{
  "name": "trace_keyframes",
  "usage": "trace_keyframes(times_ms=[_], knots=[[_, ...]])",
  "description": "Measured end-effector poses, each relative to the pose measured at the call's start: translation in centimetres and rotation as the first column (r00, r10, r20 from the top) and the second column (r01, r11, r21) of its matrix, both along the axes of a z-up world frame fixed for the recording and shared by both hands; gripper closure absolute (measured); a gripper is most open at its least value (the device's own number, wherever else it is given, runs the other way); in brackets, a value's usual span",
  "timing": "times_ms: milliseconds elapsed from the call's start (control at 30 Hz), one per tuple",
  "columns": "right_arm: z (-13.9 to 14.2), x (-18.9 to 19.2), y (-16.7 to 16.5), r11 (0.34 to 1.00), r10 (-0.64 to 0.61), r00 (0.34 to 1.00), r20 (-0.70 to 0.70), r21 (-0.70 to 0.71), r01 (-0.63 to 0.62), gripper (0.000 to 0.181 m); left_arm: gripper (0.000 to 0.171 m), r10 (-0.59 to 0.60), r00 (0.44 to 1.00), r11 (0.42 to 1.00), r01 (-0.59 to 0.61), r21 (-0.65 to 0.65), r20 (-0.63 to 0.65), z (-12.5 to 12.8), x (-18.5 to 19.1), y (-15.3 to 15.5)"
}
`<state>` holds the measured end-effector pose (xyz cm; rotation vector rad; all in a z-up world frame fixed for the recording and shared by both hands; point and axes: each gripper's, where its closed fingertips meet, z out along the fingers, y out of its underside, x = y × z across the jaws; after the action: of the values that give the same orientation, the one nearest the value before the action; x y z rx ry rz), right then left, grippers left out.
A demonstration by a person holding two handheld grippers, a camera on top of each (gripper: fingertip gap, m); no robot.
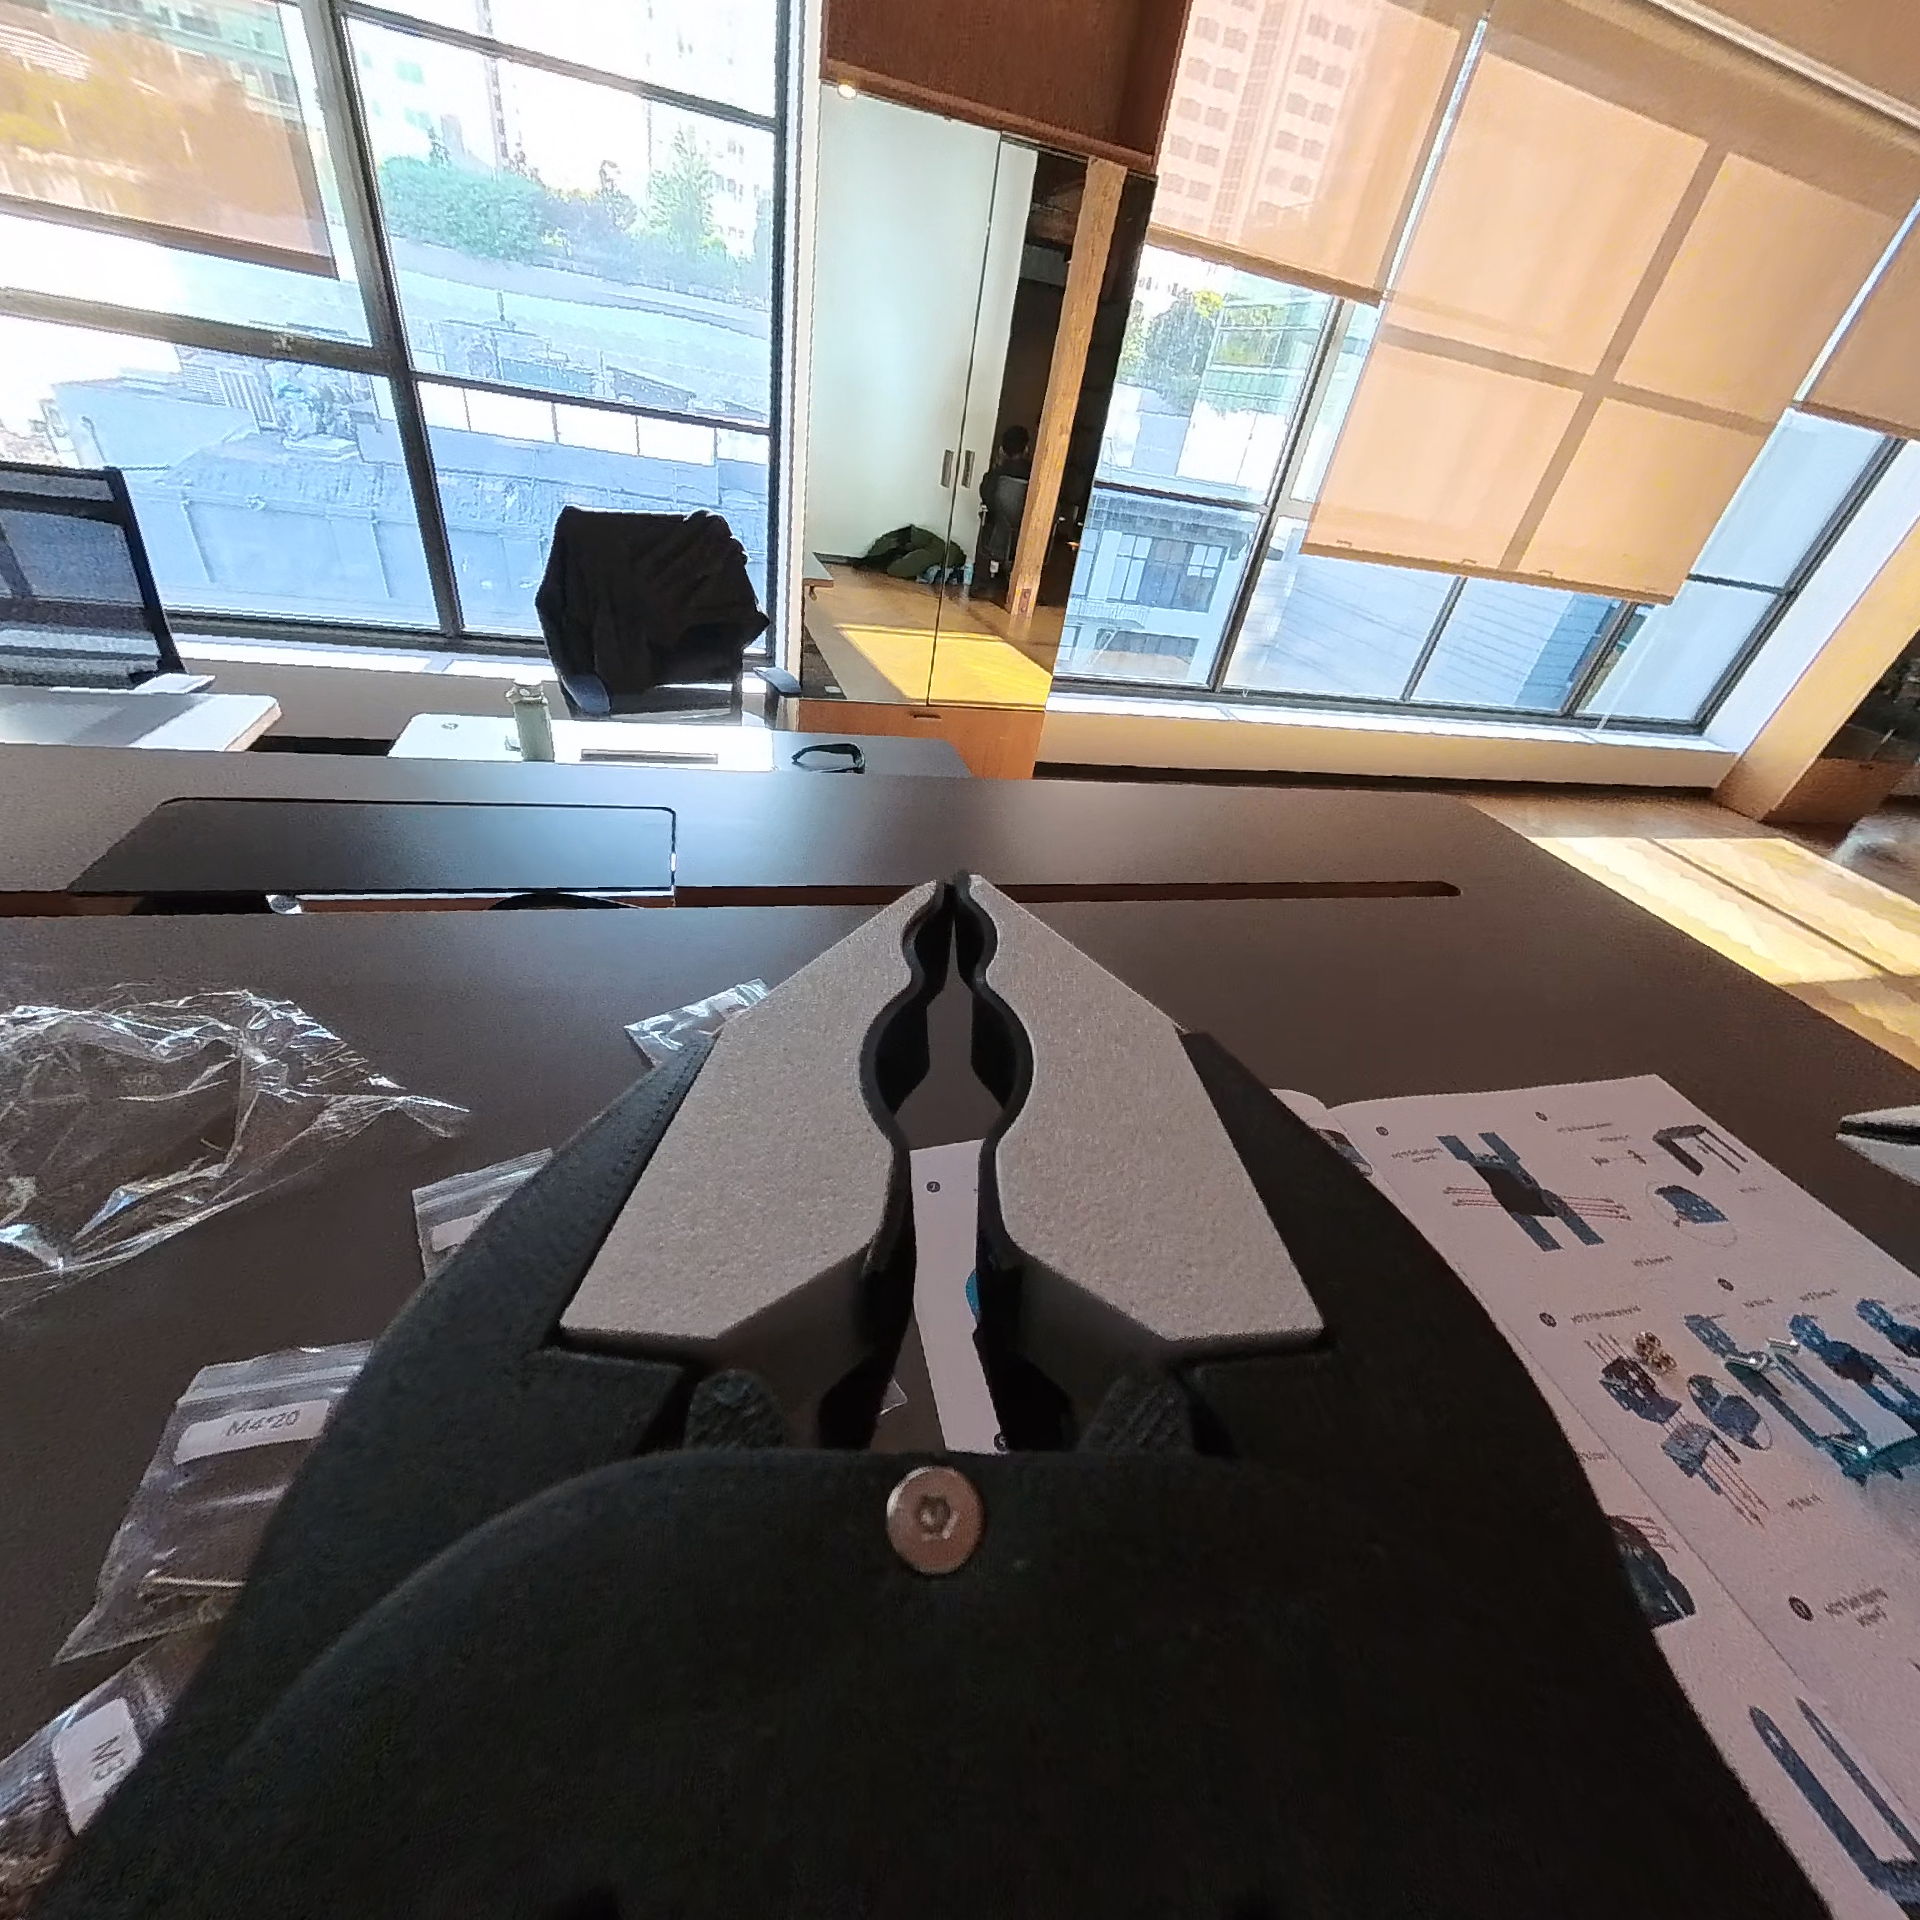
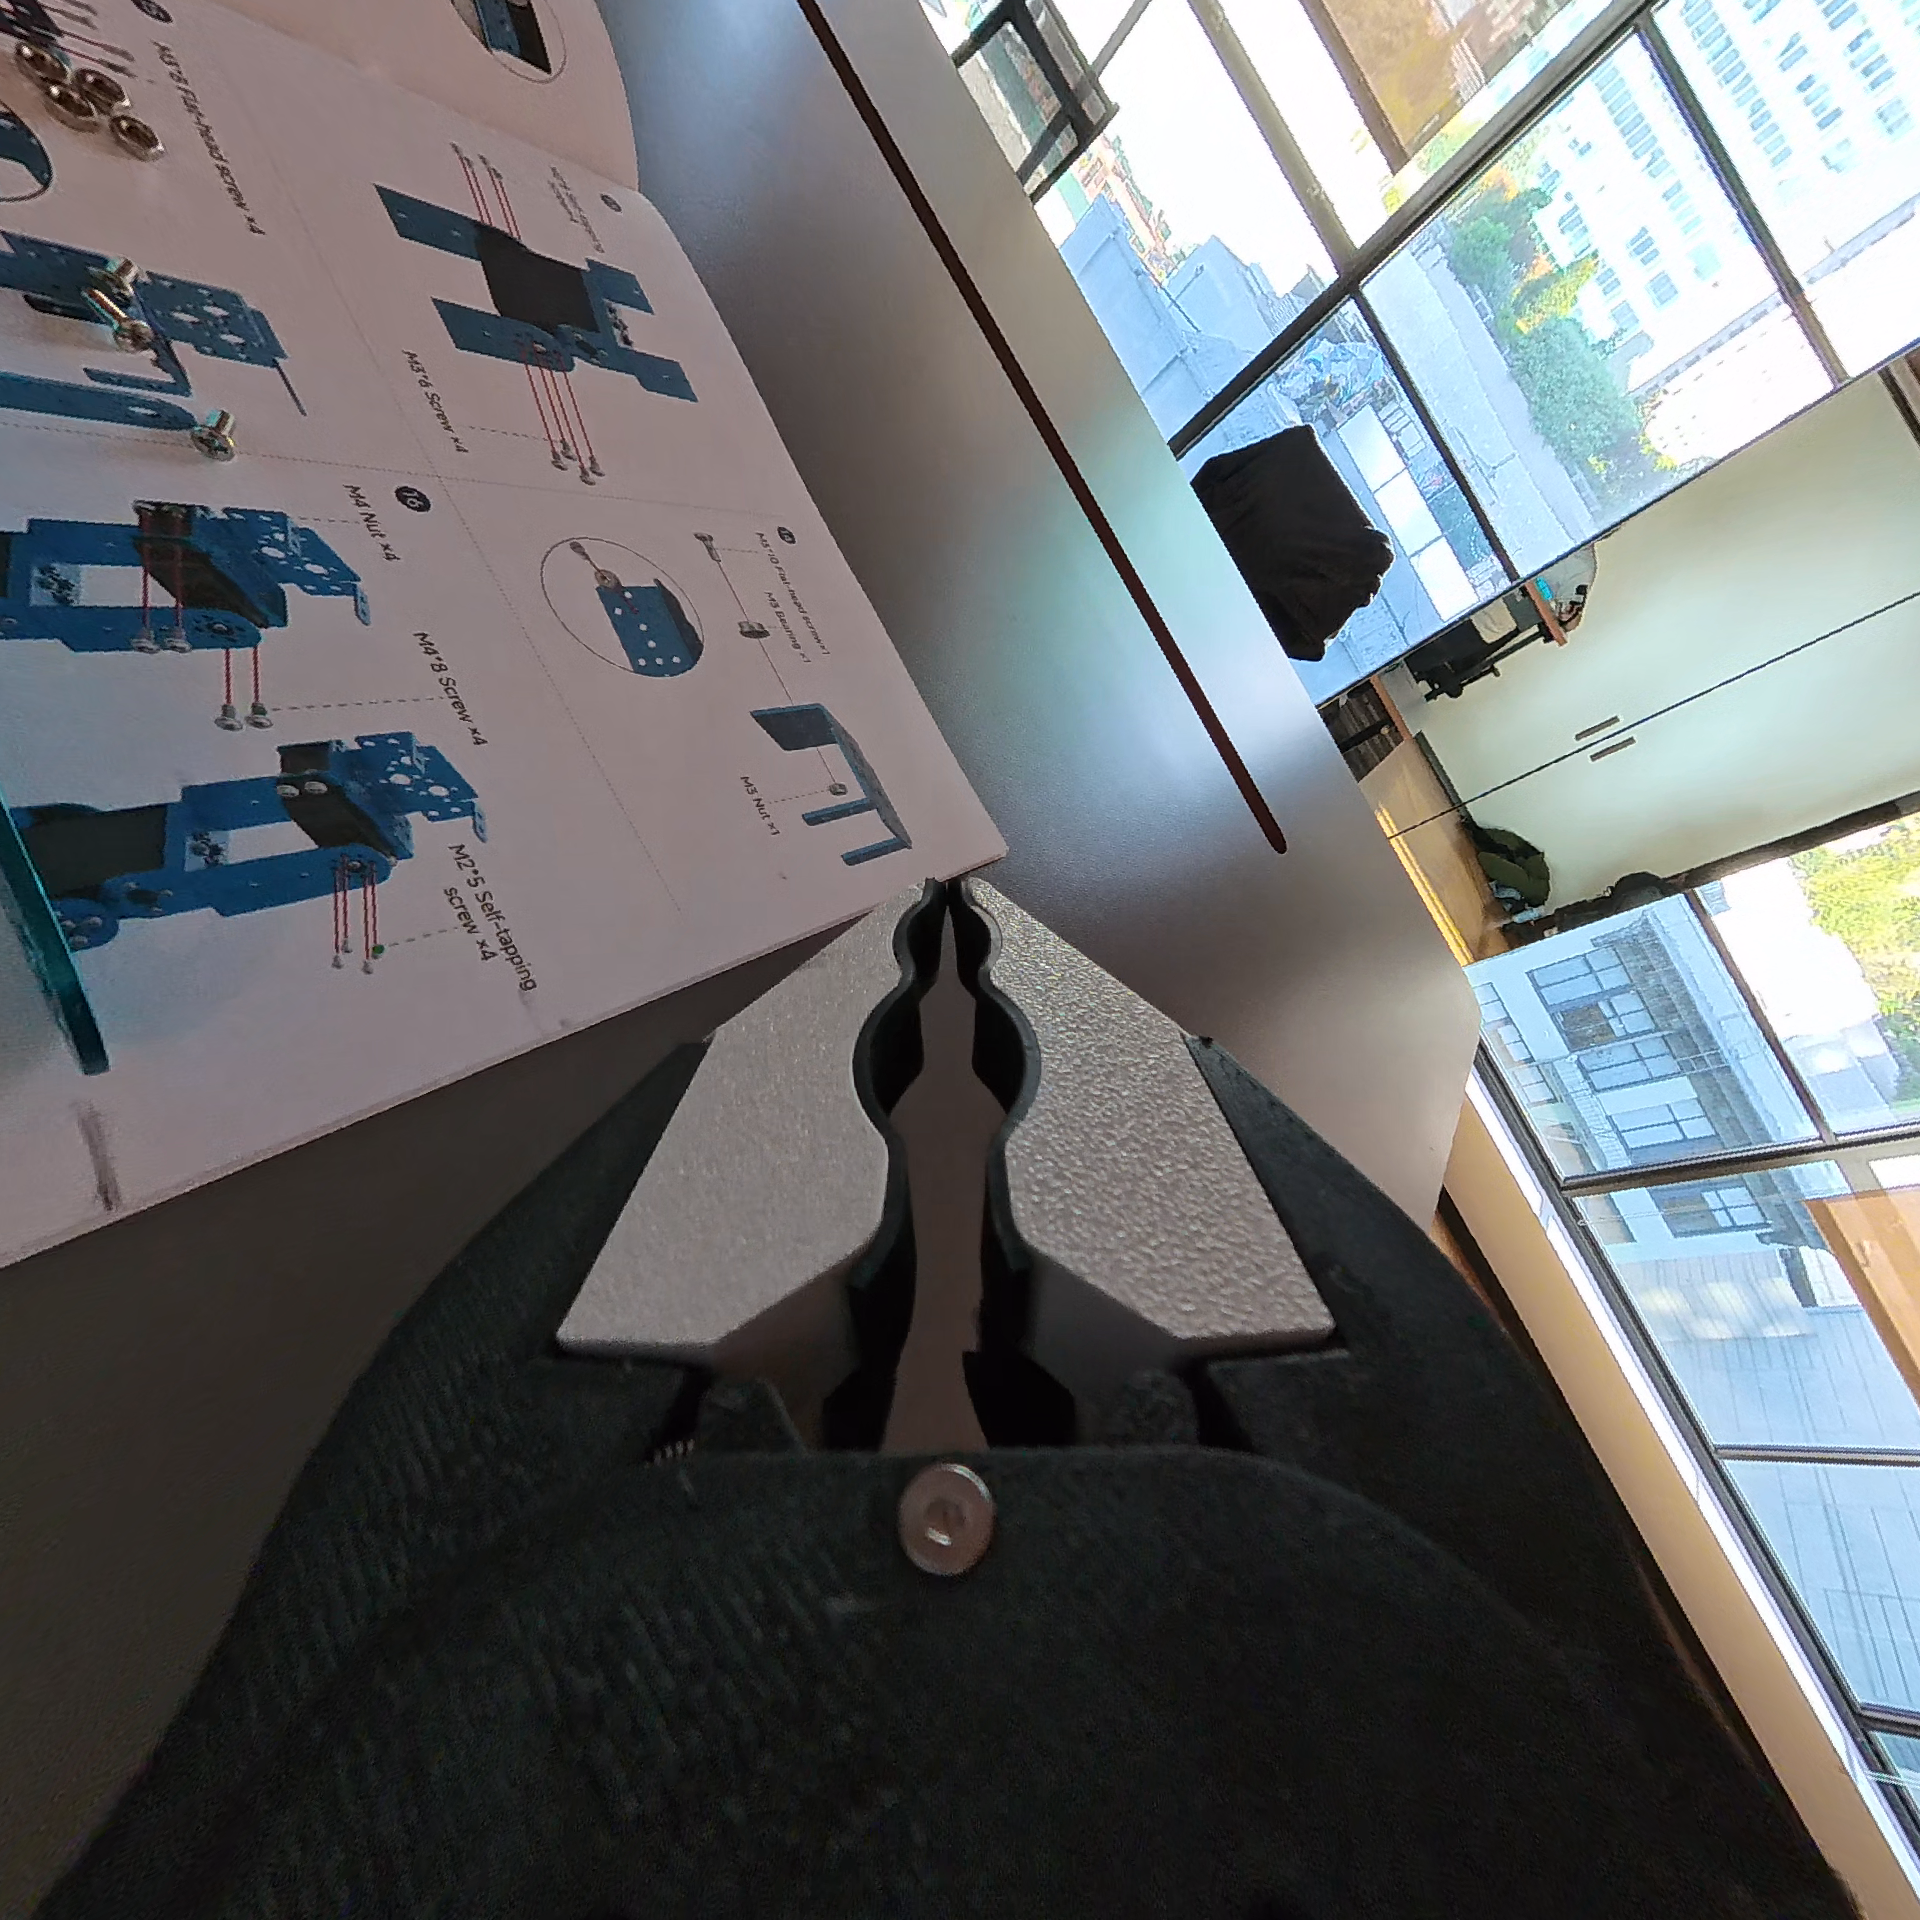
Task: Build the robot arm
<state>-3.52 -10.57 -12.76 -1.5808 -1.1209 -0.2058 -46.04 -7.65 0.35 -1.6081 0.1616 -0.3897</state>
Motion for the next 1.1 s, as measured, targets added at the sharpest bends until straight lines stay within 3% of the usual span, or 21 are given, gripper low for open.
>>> trace_keyframes(times_ms=[633, 1100], knots=[[-0.4, -0.4, -0.2, 0.999, 0.020, 1.000, 0.011, -0.026, -0.020, 0.180, 0.171, -0.009, 0.998, 1.000, 0.009, -0.012, -0.059, -0.6, 0.6, 0.2], [-0.3, -3.1, -2.1, 0.990, 0.130, 0.990, 0.046, -0.055, -0.127, 0.180, 0.171, -0.018, 0.975, 1.000, 0.013, -0.026, -0.221, -2.0, 2.0, 0.3]])
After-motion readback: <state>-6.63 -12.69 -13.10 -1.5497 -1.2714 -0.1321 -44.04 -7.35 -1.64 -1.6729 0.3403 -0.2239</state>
